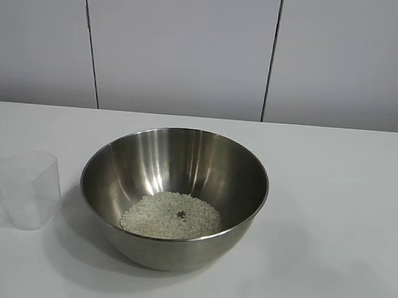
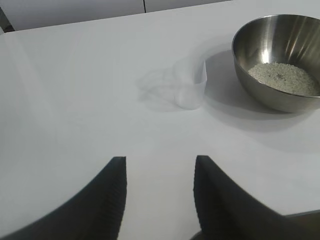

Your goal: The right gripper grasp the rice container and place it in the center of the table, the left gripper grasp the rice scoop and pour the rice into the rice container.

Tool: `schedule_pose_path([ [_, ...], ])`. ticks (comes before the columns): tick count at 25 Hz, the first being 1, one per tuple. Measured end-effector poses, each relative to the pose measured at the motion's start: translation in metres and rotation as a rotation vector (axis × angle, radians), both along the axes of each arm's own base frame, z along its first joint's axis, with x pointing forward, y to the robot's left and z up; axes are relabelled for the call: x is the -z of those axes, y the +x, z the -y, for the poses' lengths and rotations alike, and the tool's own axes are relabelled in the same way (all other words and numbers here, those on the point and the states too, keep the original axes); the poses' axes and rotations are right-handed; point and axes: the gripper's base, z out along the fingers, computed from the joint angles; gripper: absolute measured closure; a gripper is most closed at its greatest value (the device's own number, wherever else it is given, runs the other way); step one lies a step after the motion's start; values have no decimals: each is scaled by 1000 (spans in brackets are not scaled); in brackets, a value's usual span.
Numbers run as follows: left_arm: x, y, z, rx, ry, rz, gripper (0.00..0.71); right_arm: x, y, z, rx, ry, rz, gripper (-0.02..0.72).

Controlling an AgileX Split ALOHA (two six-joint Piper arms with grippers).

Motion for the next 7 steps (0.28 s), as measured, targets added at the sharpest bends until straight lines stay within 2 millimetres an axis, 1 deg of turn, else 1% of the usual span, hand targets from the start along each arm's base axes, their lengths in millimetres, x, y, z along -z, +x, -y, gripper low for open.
schedule_pose_path([
  [2,2,4,0,-4,-3,17,395,0,0,0,0,0,-1,293],
  [7,3,5,0,-13,-7,19,395,0,0,0,0,0,-1,293],
])
